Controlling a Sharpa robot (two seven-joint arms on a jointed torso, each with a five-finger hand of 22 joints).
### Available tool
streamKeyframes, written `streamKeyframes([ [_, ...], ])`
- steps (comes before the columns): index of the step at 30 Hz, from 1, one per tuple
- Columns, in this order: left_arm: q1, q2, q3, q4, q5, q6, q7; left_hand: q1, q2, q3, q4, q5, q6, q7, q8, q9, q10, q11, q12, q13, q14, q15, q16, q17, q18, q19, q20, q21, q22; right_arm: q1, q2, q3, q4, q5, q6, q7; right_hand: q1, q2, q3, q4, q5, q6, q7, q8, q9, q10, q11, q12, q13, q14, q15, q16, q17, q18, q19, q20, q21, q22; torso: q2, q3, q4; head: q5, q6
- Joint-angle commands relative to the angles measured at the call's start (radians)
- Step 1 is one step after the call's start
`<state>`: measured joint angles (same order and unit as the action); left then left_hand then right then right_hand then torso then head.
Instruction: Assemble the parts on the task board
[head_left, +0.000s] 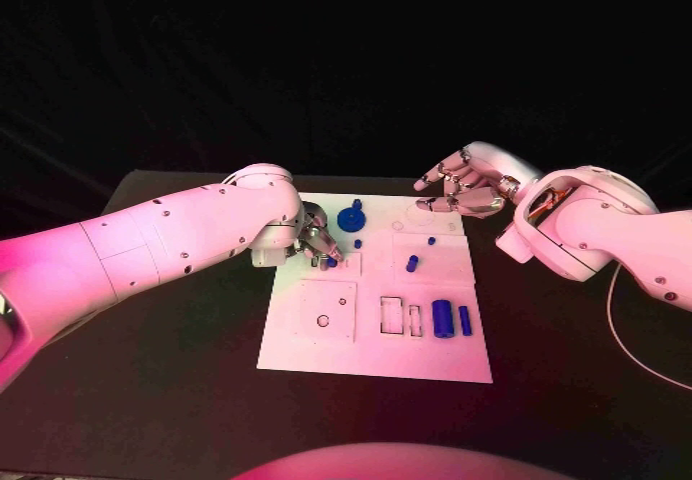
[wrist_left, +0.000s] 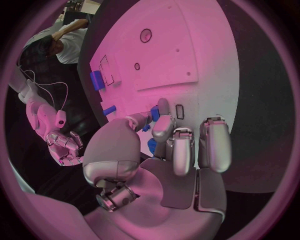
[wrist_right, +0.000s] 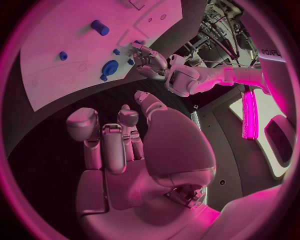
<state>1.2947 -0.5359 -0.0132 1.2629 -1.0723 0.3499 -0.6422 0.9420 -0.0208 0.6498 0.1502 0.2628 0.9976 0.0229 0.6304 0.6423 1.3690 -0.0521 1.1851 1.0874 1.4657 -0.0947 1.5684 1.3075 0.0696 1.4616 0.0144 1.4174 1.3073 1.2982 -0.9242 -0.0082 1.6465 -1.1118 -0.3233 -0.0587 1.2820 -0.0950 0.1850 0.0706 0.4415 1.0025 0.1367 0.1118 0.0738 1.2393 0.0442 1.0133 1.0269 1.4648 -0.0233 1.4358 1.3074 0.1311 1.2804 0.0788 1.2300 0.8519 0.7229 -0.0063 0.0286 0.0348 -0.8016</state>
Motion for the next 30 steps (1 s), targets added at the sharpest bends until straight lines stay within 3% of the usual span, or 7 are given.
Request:
streamKeyframes([
  [1,-0.009,-0.002,-0.007,-0.002,-0.008,0.056,-0.013,0.006,0.018,0.003,0.007,0.003,0.019,-0.011,-0.008,-0.002,0.006,-0.001,0.007,0.003,0.105,-0.008,0.002,0.263,-0.018,0.009,-0.004,0.005,0.058,-0.001,0.001,0.000,0.000,-0.004,0.015,-0.004,-0.010,0.001,0.002,0.006,0.006,0.004,0.000,0.005,-0.001,-0.003,0.002,0.000,-0.001,0.060,-0.006,-0.006,0.040,-0.002,-0.004,-0.005,-0.005,-0.002,0.000,-0.0006,0.0001,-0.003,-0.001],
  [15,-0.009,0.000,-0.006,-0.007,-0.009,0.057,-0.014,-0.009,0.024,-0.006,0.015,-0.005,0.033,-0.012,-0.017,-0.014,0.013,-0.001,0.007,0.007,0.105,-0.009,0.002,0.263,-0.019,0.010,-0.005,0.005,0.059,-0.001,0.001,0.000,0.000,-0.004,0.018,-0.005,-0.011,0.001,0.002,0.007,0.008,0.004,0.000,0.005,-0.001,-0.002,0.002,0.001,-0.001,0.060,-0.006,-0.006,0.040,-0.002,-0.004,-0.005,-0.005,-0.002,0.000,-0.0004,0.0002,-0.003,-0.001],
  [17,-0.008,0.000,-0.006,-0.008,-0.009,0.056,-0.014,-0.020,0.018,-0.017,0.021,-0.022,0.036,-0.012,-0.020,-0.018,0.014,-0.001,0.005,0.007,0.105,-0.009,0.002,0.263,-0.019,0.010,-0.005,0.004,0.059,-0.001,0.001,0.000,0.000,-0.004,0.018,-0.004,-0.011,0.001,0.002,0.007,0.008,0.004,0.000,0.005,-0.001,-0.002,0.002,0.000,-0.001,0.060,-0.006,-0.006,0.040,-0.002,-0.004,-0.005,-0.005,-0.003,0.000,-0.0003,0.0000,-0.002,-0.001],
  [19,-0.008,0.000,-0.006,-0.010,-0.010,0.053,-0.014,-0.034,0.009,-0.038,0.032,-0.072,0.041,-0.012,-0.024,-0.022,0.016,-0.001,0.003,0.008,0.105,-0.009,0.002,0.263,-0.019,0.010,-0.005,0.004,0.060,-0.001,0.001,0.000,0.001,-0.004,0.018,-0.004,-0.012,0.001,0.002,0.008,0.010,0.004,0.000,0.005,-0.002,-0.004,0.002,-0.002,-0.003,0.059,-0.006,-0.007,0.038,-0.002,-0.005,-0.005,-0.007,-0.005,0.000,-0.0002,0.0000,-0.001,-0.001],
  [21,-0.008,-0.001,-0.006,-0.011,-0.010,0.051,-0.013,-0.042,0.003,-0.051,0.038,-0.096,0.043,-0.012,-0.027,-0.025,0.017,-0.002,0.002,0.008,0.105,-0.009,0.002,0.263,-0.019,0.010,-0.005,0.003,0.059,-0.001,0.000,0.000,0.001,-0.004,0.018,-0.004,-0.012,0.001,0.002,0.008,0.010,0.004,0.000,0.005,-0.002,-0.004,0.002,-0.002,-0.003,0.059,-0.006,-0.007,0.038,-0.002,-0.005,-0.005,-0.007,-0.005,0.000,-0.0003,0.0002,-0.002,-0.001],
  [25,-0.008,-0.001,-0.006,-0.013,-0.010,0.048,-0.013,-0.064,-0.007,-0.090,0.060,-0.118,0.049,-0.013,-0.030,-0.030,0.019,-0.002,0.001,0.011,0.105,-0.009,0.002,0.263,-0.019,0.011,-0.006,0.003,0.062,-0.001,0.000,0.000,0.001,-0.004,0.018,-0.004,-0.012,0.001,0.002,0.008,0.010,0.004,0.000,0.005,-0.002,-0.004,0.002,-0.002,-0.003,0.059,-0.006,-0.007,0.038,-0.002,-0.005,-0.005,-0.007,-0.005,0.000,-0.0003,-0.0002,-0.001,-0.001],
  [30,-0.008,-0.001,-0.006,-0.017,-0.010,0.042,-0.012,-0.072,-0.001,-0.119,0.078,-0.127,0.053,-0.014,-0.033,-0.033,0.022,-0.003,0.002,0.015,0.105,-0.010,0.002,0.263,-0.019,0.012,-0.006,0.004,0.064,-0.001,0.001,0.000,0.001,-0.004,0.018,-0.004,-0.012,0.001,0.002,0.008,0.010,0.004,0.000,0.005,-0.002,-0.004,0.002,-0.002,-0.003,0.059,-0.006,-0.007,0.038,-0.002,-0.005,-0.005,-0.007,-0.005,0.000,-0.0005,-0.0002,-0.001,-0.002],
])
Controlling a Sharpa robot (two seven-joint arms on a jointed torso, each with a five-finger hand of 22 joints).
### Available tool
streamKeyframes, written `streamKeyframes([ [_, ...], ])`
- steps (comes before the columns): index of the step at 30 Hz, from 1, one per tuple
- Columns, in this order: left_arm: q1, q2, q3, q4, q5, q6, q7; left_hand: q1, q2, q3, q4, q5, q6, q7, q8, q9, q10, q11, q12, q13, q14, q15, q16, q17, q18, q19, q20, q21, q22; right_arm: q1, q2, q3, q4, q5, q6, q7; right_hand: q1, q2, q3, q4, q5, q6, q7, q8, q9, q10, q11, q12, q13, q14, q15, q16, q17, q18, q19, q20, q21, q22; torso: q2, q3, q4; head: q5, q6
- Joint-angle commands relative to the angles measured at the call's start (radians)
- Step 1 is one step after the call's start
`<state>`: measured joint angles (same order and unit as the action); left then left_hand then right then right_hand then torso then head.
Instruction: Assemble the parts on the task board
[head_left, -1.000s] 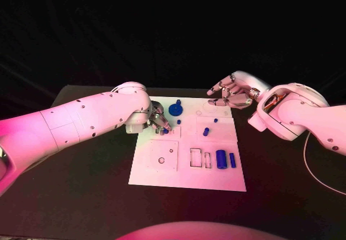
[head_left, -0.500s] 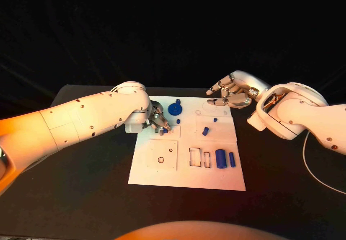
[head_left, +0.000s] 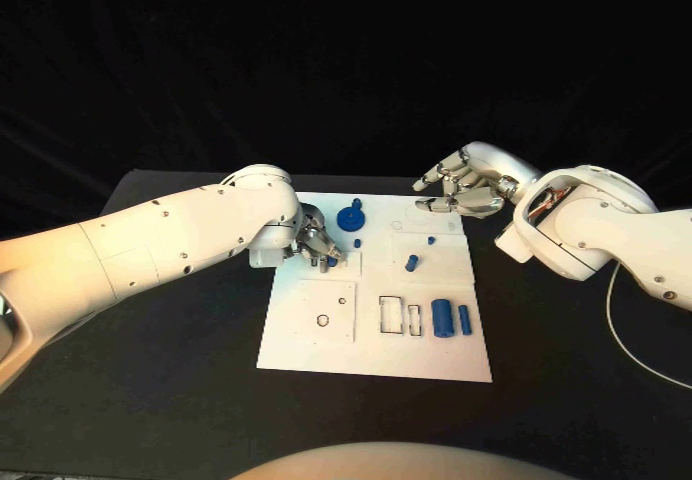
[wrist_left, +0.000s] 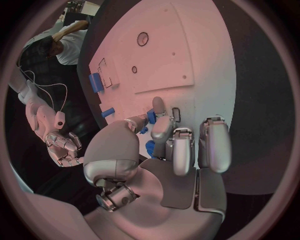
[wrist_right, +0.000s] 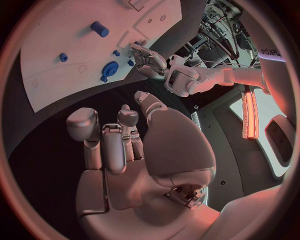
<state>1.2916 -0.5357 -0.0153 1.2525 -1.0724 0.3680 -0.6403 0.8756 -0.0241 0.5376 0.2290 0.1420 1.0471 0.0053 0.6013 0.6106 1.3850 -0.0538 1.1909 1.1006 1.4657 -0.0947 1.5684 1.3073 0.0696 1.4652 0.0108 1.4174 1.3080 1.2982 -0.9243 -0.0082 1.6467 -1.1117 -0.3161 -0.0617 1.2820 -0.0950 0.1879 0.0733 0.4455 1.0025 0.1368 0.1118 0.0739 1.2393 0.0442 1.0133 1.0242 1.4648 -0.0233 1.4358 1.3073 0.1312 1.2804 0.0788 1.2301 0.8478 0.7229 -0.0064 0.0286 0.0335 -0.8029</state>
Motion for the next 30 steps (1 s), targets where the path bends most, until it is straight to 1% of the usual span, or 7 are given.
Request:
streamKeyframes([
  [1,-0.005,-0.001,-0.004,-0.007,-0.010,0.022,-0.015,-0.002,0.010,-0.007,-0.001,-0.006,0.004,0.003,-0.004,-0.002,0.006,-0.002,-0.004,0.002,0.105,-0.010,0.002,0.264,-0.019,0.009,-0.003,0.004,0.063,-0.001,0.001,0.000,0.001,-0.004,0.011,-0.001,-0.012,0.001,-0.001,0.006,0.006,0.004,0.000,0.005,-0.002,-0.004,0.002,-0.002,-0.001,0.059,-0.006,-0.007,0.039,-0.002,-0.005,-0.005,-0.007,-0.001,0.000,-0.0003,-0.0004,0.000,0.000],
  [5,-0.005,0.000,-0.003,-0.010,-0.009,0.019,-0.015,0.040,0.054,0.018,-0.023,-0.001,0.004,0.000,-0.006,-0.005,0.008,-0.004,-0.005,0.006,0.105,-0.012,0.002,0.264,-0.019,0.009,-0.004,0.003,0.063,-0.001,0.001,0.000,0.001,-0.004,0.012,-0.001,-0.012,0.001,-0.001,0.006,0.008,0.004,-0.001,0.005,-0.002,-0.004,0.002,-0.002,-0.001,0.059,-0.006,-0.007,0.038,-0.002,-0.005,-0.005,-0.007,-0.002,0.001,-0.0004,-0.0003,0.000,-0.001],
  [9,-0.005,0.000,-0.003,-0.012,-0.009,0.022,-0.016,0.044,0.056,0.021,-0.027,-0.001,0.004,0.001,-0.006,-0.005,0.008,-0.004,-0.005,0.006,0.105,-0.012,0.002,0.264,-0.019,0.009,-0.004,0.003,0.065,-0.001,0.001,0.000,0.001,-0.004,0.014,-0.002,-0.012,0.001,-0.001,0.006,0.008,0.004,-0.001,0.005,-0.002,-0.004,0.002,-0.002,-0.001,0.059,-0.006,-0.007,0.038,-0.002,-0.005,-0.005,-0.007,-0.002,0.000,-0.0002,0.0003,-0.001,-0.001],
  [16,-0.005,-0.002,-0.003,-0.014,-0.008,0.026,-0.016,0.032,0.028,-0.003,-0.022,-0.008,0.006,0.003,-0.007,-0.007,0.009,-0.002,-0.006,0.008,0.105,-0.011,0.002,0.264,-0.020,0.010,-0.004,0.003,0.066,-0.001,0.000,0.000,0.001,-0.004,0.016,-0.002,-0.012,0.001,-0.001,0.006,0.008,0.004,-0.001,0.005,-0.002,-0.004,0.002,-0.002,-0.001,0.059,-0.006,-0.007,0.038,-0.002,-0.005,-0.005,-0.007,-0.002,-0.001,-0.0003,0.0010,-0.001,-0.002],
  [20,-0.005,-0.006,-0.003,-0.011,-0.008,0.018,-0.014,0.011,0.013,-0.034,-0.002,-0.011,0.010,0.003,-0.007,-0.009,0.011,-0.002,-0.007,0.010,0.105,-0.010,0.002,0.264,-0.020,0.011,-0.003,0.003,0.068,-0.001,0.000,0.000,0.001,-0.004,0.017,-0.003,-0.012,0.000,-0.001,0.007,0.010,0.004,-0.001,0.005,-0.002,-0.005,0.002,-0.004,-0.003,0.059,-0.006,-0.007,0.038,-0.002,-0.006,-0.005,-0.008,-0.003,0.000,-0.0006,0.0002,-0.001,-0.001],
  [24,-0.005,-0.012,-0.002,-0.005,-0.008,0.008,-0.012,-0.015,-0.016,-0.103,0.028,-0.018,0.015,0.001,-0.006,-0.010,0.014,-0.003,-0.006,0.014,0.105,-0.012,0.002,0.264,-0.021,0.013,-0.004,0.005,0.072,-0.001,0.000,0.000,0.000,-0.004,0.017,-0.002,-0.012,0.000,-0.001,0.007,0.010,0.004,-0.001,0.005,-0.002,-0.005,0.002,-0.004,-0.003,0.059,-0.006,-0.007,0.038,-0.002,-0.006,-0.005,-0.008,-0.003,0.000,-0.0007,-0.0002,-0.001,0.000],
  [30,-0.004,-0.019,-0.001,0.002,-0.008,-0.006,-0.011,-0.018,-0.043,-0.199,0.053,-0.023,0.019,-0.002,-0.006,-0.011,0.016,-0.005,-0.007,0.018,0.105,-0.014,0.002,0.264,-0.021,0.015,-0.006,0.006,0.076,-0.001,0.000,0.000,0.000,-0.004,0.017,-0.002,-0.012,0.000,-0.001,0.007,0.010,0.004,-0.001,0.005,-0.002,-0.005,0.002,-0.004,-0.003,0.059,-0.006,-0.007,0.038,-0.002,-0.006,-0.005,-0.008,-0.003,0.000,-0.0003,0.0003,-0.002,0.000],
])
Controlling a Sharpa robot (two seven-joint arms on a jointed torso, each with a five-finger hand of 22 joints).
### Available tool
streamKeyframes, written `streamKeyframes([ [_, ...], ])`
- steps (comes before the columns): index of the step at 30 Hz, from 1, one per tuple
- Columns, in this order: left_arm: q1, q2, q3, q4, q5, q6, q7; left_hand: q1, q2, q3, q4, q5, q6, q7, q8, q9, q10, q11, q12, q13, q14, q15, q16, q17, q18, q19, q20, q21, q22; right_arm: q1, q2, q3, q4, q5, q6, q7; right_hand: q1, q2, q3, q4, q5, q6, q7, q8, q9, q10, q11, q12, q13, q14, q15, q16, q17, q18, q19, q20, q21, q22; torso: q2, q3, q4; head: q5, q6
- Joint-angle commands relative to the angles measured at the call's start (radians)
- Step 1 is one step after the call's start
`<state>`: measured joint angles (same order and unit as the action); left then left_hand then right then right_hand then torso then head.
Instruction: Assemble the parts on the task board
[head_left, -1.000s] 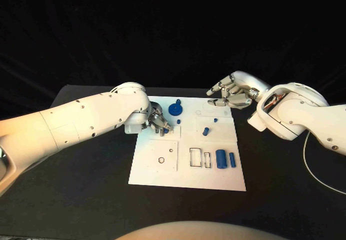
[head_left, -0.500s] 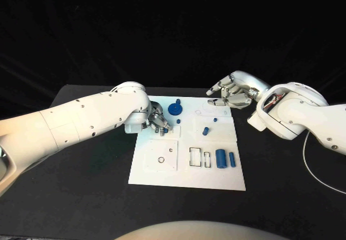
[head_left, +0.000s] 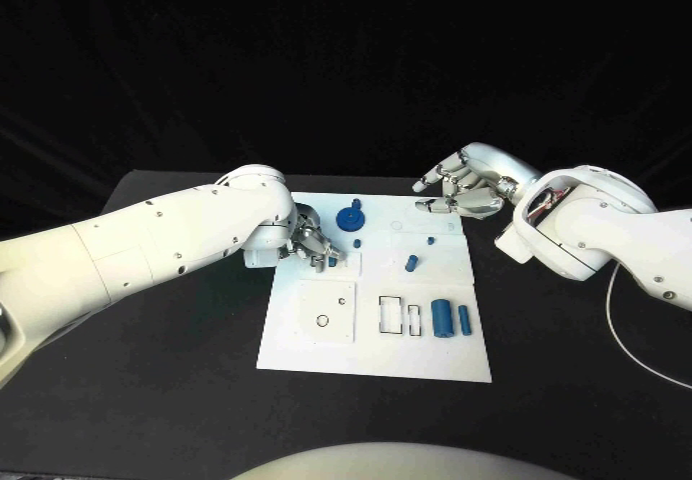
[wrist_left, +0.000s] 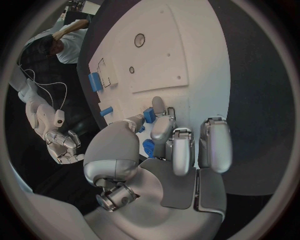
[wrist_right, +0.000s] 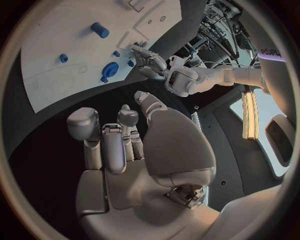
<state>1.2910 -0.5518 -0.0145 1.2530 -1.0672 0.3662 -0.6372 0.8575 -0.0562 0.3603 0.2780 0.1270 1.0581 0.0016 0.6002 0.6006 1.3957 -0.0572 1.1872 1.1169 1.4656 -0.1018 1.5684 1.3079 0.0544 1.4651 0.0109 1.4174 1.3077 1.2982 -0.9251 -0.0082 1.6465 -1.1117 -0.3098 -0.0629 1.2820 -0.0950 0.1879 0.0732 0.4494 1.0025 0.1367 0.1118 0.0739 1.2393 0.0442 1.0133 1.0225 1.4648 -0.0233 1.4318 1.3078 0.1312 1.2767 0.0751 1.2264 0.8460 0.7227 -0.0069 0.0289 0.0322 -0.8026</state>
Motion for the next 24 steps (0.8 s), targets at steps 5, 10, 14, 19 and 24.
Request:
streamKeyframes([
  [5,-0.004,-0.008,-0.001,0.005,-0.014,-0.019,-0.012,0.007,-0.009,-0.069,0.009,-0.011,0.009,0.001,-0.004,-0.002,0.007,-0.003,-0.004,0.003,0.105,-0.007,0.002,0.263,-0.007,0.015,-0.007,0.006,0.078,-0.001,0.000,0.000,0.000,-0.004,0.011,-0.001,-0.012,0.000,-0.001,0.007,0.006,0.004,-0.001,0.005,-0.002,-0.005,0.002,-0.004,-0.001,0.059,-0.006,-0.003,0.037,-0.002,-0.002,-0.001,-0.004,-0.001,0.000,-0.0004,-0.0002,-0.002,-0.001],
  [10,-0.004,-0.015,0.004,0.012,-0.003,-0.060,-0.005,0.010,0.000,-0.095,0.011,-0.012,0.010,0.001,-0.003,-0.002,0.009,-0.003,-0.003,0.006,0.105,-0.008,0.002,0.263,-0.007,0.017,-0.008,0.007,0.080,-0.001,0.000,0.000,-0.001,-0.004,0.011,0.000,-0.012,0.000,-0.001,0.007,0.006,0.004,-0.001,0.005,-0.002,-0.005,0.002,-0.004,-0.001,0.059,-0.006,-0.003,0.037,-0.002,-0.002,-0.001,-0.004,-0.001,0.000,0.0001,0.0000,-0.003,-0.001],
  [14,-0.004,-0.018,0.009,0.018,0.012,-0.092,0.004,0.011,0.006,-0.115,0.011,-0.017,0.011,0.000,-0.003,-0.002,0.010,-0.004,-0.002,0.009,0.105,-0.008,0.002,0.263,-0.007,0.017,-0.008,0.007,0.081,-0.001,0.000,0.000,-0.002,-0.004,0.011,0.000,-0.012,0.000,-0.001,0.007,0.006,0.004,-0.001,0.005,-0.002,-0.005,0.002,-0.004,-0.001,0.059,-0.006,-0.003,0.037,-0.002,-0.002,-0.001,-0.004,-0.001,0.000,0.0005,0.0007,-0.003,0.000],
  [19,-0.004,-0.021,0.014,0.022,0.025,-0.127,0.015,0.012,0.009,-0.126,0.012,-0.019,0.012,0.000,-0.003,-0.002,0.011,-0.004,-0.002,0.010,0.105,-0.009,0.002,0.263,-0.007,0.017,-0.009,0.007,0.081,-0.001,0.000,0.000,-0.002,-0.004,0.011,0.000,-0.012,0.000,-0.001,0.007,0.006,0.004,-0.001,0.005,-0.002,-0.005,0.002,-0.004,-0.001,0.059,-0.006,-0.003,0.037,-0.002,-0.002,-0.001,-0.004,-0.001,0.000,0.0003,0.0001,-0.004,0.001],
  [24,-0.004,-0.024,0.016,0.022,0.032,-0.145,0.023,0.013,0.011,-0.137,0.012,-0.021,0.012,0.000,-0.002,-0.002,0.011,-0.004,-0.002,0.010,0.105,-0.009,0.002,0.263,-0.007,0.017,-0.009,0.007,0.082,-0.001,0.000,0.000,-0.003,-0.004,0.012,0.000,-0.012,0.000,-0.001,0.007,0.006,0.004,-0.001,0.005,-0.002,-0.005,0.002,-0.004,-0.001,0.059,-0.006,-0.003,0.037,-0.002,-0.002,-0.001,-0.004,-0.001,0.000,0.0009,0.0006,-0.003,0.001],
])
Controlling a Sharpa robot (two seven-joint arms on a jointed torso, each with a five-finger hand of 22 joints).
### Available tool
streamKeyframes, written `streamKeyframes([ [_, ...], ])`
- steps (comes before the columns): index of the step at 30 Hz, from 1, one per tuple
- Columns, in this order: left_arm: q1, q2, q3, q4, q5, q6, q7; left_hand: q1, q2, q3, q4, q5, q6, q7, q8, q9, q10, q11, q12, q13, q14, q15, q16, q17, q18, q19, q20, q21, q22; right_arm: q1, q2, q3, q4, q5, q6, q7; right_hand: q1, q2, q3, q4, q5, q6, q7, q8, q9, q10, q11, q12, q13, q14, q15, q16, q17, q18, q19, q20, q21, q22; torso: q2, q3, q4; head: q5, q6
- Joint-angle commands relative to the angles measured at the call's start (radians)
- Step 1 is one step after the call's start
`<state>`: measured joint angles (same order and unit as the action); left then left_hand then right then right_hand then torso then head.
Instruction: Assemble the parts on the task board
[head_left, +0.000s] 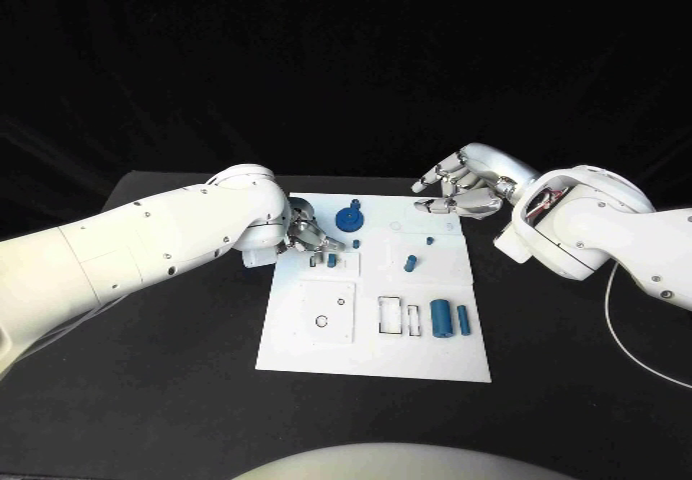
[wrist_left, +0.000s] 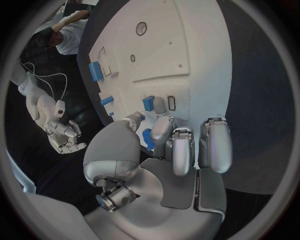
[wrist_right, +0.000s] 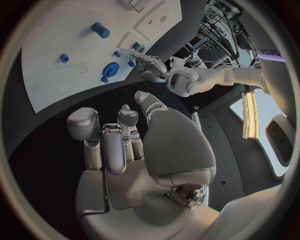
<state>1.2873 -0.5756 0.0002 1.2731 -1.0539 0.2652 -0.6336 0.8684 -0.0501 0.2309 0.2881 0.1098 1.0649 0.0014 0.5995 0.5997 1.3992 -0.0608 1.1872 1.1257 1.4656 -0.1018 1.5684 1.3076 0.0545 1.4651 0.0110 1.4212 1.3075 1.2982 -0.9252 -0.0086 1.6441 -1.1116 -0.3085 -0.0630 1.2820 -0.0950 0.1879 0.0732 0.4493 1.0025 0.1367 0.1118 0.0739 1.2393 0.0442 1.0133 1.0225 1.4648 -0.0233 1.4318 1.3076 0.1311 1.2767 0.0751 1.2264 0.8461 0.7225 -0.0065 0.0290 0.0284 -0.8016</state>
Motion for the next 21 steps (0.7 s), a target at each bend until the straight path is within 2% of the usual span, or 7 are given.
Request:
streamKeyframes([
  [1,0.000,-0.001,0.001,0.001,0.020,-0.046,0.020,0.002,0.006,-0.011,0.002,-0.005,0.005,0.000,-0.001,-0.002,0.008,-0.001,-0.002,0.002,0.105,-0.009,0.002,0.263,-0.007,0.018,-0.009,0.003,0.082,-0.001,0.001,0.000,-0.001,-0.004,0.011,0.000,-0.012,0.000,-0.001,0.007,0.006,0.004,-0.001,0.005,-0.002,-0.005,0.002,-0.004,-0.001,0.059,-0.006,-0.003,0.038,-0.002,-0.002,-0.001,-0.004,-0.001,0.000,0.0007,0.0008,0.001,0.000],
  [7,0.000,-0.015,0.004,0.008,0.023,-0.038,0.019,0.007,0.008,-0.026,0.000,-0.010,0.005,0.000,-0.001,-0.002,0.008,-0.001,-0.003,0.002,0.105,-0.009,0.002,0.263,-0.007,0.017,-0.009,0.002,0.082,-0.001,0.001,-0.001,-0.003,-0.004,0.012,0.000,-0.012,0.000,-0.001,0.007,0.006,0.004,-0.001,0.005,-0.002,-0.005,0.002,-0.004,-0.001,0.059,-0.006,-0.003,0.038,-0.002,-0.002,-0.001,-0.004,-0.001,0.000,0.0002,-0.0001,0.001,0.000],
  [11,0.003,-0.040,0.020,0.029,0.023,0.001,0.006,0.044,0.014,-0.052,-0.006,-0.002,-0.013,0.005,-0.006,-0.003,-0.014,0.003,-0.038,-0.035,0.105,-0.008,0.002,0.263,-0.002,0.007,-0.009,-0.015,0.063,-0.001,-0.001,-0.001,-0.003,-0.004,0.012,-0.001,-0.012,0.000,-0.001,0.007,0.006,0.004,-0.001,0.005,-0.002,-0.005,0.002,-0.004,-0.001,0.059,-0.006,-0.003,0.038,-0.002,-0.002,-0.001,-0.004,-0.001,0.000,0.0003,-0.0001,0.003,0.002],
  [12,0.005,-0.045,0.024,0.034,0.024,0.005,0.004,0.063,0.012,-0.056,-0.013,0.006,-0.025,0.008,-0.009,-0.003,-0.029,0.005,-0.064,-0.062,0.105,-0.007,0.002,0.263,0.001,0.002,-0.008,-0.025,0.052,-0.001,-0.001,-0.001,-0.003,-0.004,0.012,-0.001,-0.013,0.000,-0.001,0.008,0.007,0.004,-0.001,0.005,-0.002,-0.005,0.002,-0.004,-0.001,0.059,-0.006,-0.004,0.037,-0.002,-0.002,-0.001,-0.004,-0.001,0.000,0.0006,0.0002,0.002,0.003],
  [15,0.018,-0.065,0.037,0.047,0.029,0.007,0.000,0.125,0.013,-0.068,-0.027,0.036,-0.073,0.025,-0.023,-0.005,-0.091,0.021,-0.152,-0.153,0.105,0.003,0.002,0.263,0.011,-0.020,-0.001,-0.061,0.013,-0.001,-0.003,-0.002,-0.004,-0.004,0.011,-0.002,-0.013,0.000,-0.001,0.009,0.008,0.004,-0.001,0.005,-0.002,-0.006,0.002,-0.004,-0.001,0.059,-0.007,-0.004,0.037,-0.001,-0.003,-0.001,-0.005,-0.002,-0.001,0.0008,0.0018,0.002,0.006],
  [17,0.035,-0.071,0.042,0.046,0.040,0.005,0.000,0.159,0.013,-0.072,-0.029,0.041,-0.135,0.049,-0.059,-0.023,-0.134,0.038,-0.203,-0.207,0.105,0.017,0.002,0.263,0.018,-0.038,0.008,-0.091,-0.019,-0.001,-0.003,-0.002,-0.004,-0.004,0.010,-0.002,-0.013,0.000,0.000,0.009,0.009,0.004,-0.001,0.005,-0.002,-0.006,0.002,-0.004,-0.002,0.059,-0.007,-0.004,0.037,-0.001,-0.003,-0.001,-0.005,-0.003,-0.002,0.0004,0.0024,0.001,0.010],
  [21,0.066,-0.066,0.046,0.011,0.058,0.012,0.004,0.193,0.010,-0.090,-0.018,0.041,-0.180,0.076,-0.100,-0.056,-0.166,0.062,-0.230,-0.241,0.105,0.038,0.002,0.263,0.023,-0.050,0.027,-0.115,-0.041,-0.002,-0.003,-0.002,-0.007,-0.004,0.009,-0.003,-0.012,0.000,0.001,0.009,0.009,0.004,-0.001,0.005,-0.002,-0.006,0.001,-0.005,-0.002,0.059,-0.007,-0.004,0.037,-0.001,-0.003,-0.001,-0.006,-0.003,-0.001,-0.0012,0.0018,0.005,0.019],
])
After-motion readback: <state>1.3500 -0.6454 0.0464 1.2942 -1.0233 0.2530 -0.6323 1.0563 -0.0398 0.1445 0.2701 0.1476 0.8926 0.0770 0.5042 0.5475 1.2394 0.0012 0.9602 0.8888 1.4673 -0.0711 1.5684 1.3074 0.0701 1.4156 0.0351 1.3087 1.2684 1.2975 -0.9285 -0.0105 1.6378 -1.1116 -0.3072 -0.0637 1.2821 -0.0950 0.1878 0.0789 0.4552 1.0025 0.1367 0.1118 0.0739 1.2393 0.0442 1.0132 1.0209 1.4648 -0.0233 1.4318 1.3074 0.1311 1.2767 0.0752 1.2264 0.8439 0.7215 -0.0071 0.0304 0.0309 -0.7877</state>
